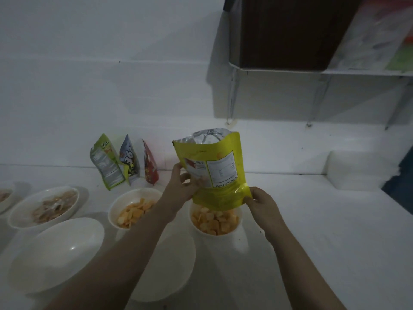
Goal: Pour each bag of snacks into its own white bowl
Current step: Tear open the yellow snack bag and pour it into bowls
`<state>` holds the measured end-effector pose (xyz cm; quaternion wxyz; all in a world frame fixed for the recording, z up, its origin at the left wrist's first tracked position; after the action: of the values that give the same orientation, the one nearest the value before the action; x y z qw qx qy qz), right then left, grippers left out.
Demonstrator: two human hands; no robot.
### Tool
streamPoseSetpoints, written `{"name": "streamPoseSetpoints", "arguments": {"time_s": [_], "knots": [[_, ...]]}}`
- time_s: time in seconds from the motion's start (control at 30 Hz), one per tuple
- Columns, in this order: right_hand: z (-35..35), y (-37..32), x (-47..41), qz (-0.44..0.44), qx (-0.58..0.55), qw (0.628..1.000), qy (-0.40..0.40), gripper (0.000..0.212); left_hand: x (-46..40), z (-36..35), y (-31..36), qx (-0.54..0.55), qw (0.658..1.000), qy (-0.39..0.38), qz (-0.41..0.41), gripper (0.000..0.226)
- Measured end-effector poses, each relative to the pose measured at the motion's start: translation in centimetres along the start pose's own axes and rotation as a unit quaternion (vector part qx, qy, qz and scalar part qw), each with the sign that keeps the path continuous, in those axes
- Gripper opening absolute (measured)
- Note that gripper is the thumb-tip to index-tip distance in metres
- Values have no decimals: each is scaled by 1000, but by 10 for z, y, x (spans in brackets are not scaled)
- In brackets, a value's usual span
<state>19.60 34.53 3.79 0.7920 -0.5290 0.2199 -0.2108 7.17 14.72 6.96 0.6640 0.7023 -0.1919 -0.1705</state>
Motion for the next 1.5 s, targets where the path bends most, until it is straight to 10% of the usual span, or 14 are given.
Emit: {"name": "streamPoseSetpoints", "arguments": {"time_s": [0.47,0.77,0.93,1.5], "knots": [[-4,-87,-3,129,-165,977,-38,57,-4,-6,61,12,993,-78,-82,69],[-2,-90,-2,133,-246,960,-21,40,-7,-7,52,51,994,-48,-78,62],[10,-91,-9,128,-257,958,31,18,-9,6,68,75,989,48,-119,14],[35,-107,-12,119,-335,926,126,17,3,-15,26,-47,994,-47,-87,25]]}}
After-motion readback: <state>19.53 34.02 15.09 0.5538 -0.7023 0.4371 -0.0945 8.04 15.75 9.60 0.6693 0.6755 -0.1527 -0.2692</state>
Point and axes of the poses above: each hand's wrist, its own x-axis away from the middle knuckle, its own z-axis out of the back of the hand, y = z × x, the point moved 10 cm from there along -x, towards the middle knuckle, and after that the axes turned 5 degrees about z, right-handed, at the moved point
